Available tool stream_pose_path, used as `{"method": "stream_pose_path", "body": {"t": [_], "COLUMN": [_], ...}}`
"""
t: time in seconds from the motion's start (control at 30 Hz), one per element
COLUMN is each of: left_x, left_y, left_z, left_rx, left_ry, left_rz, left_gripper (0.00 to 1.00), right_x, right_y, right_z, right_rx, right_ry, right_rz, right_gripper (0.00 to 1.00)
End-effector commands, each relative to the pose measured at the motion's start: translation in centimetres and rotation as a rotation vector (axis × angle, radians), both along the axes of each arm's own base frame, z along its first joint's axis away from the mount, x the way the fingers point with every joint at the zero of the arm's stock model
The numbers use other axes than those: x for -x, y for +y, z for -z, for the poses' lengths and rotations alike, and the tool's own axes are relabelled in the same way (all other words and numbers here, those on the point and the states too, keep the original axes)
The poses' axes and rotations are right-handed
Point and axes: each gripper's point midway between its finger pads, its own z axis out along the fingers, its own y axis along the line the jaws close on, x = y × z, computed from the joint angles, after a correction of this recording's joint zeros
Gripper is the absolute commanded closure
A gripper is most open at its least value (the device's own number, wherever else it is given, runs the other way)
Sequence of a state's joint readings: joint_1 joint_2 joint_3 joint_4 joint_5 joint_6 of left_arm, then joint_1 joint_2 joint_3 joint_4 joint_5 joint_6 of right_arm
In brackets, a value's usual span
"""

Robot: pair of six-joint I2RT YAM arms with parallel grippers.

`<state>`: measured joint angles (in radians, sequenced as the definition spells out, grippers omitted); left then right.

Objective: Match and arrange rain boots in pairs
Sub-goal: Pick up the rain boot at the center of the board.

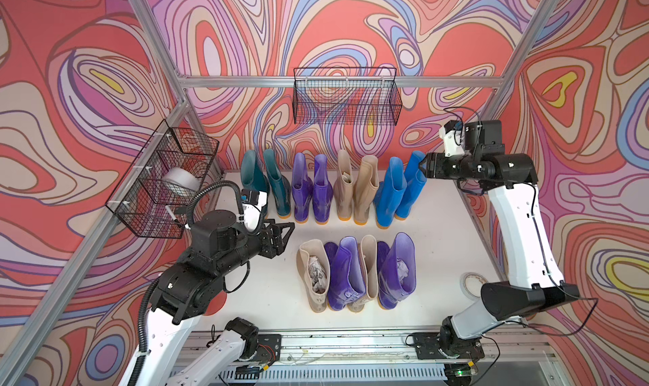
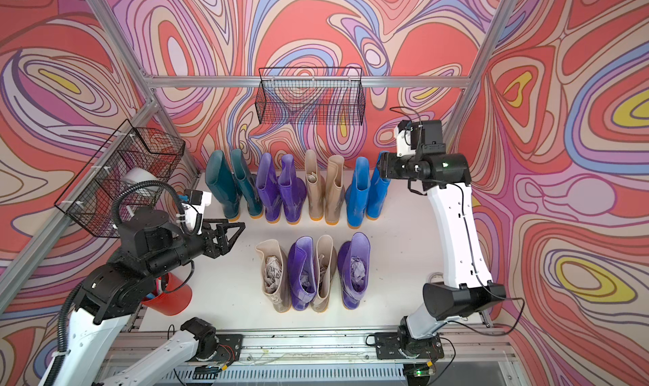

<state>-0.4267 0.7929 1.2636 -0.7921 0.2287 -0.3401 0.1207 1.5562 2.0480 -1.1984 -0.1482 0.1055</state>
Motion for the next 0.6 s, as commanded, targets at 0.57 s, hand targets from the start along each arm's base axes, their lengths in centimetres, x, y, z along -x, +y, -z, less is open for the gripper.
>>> {"method": "stream_pose_path", "body": {"t": [0.57], "left_x": [1.6], "left_y": [0.0], "left_z": [2.5], "left_rx": [-0.002], "left_ry": [0.071], "left_rz": [0.029], "left_gripper": [0.33], "right_x": [16.5], "right_y": [11.5], "right_z": [5.1], "right_rx": [-0.089], "right_ry": [0.191], "right_rz": [-0.178], "right_gripper": [0.43]}}
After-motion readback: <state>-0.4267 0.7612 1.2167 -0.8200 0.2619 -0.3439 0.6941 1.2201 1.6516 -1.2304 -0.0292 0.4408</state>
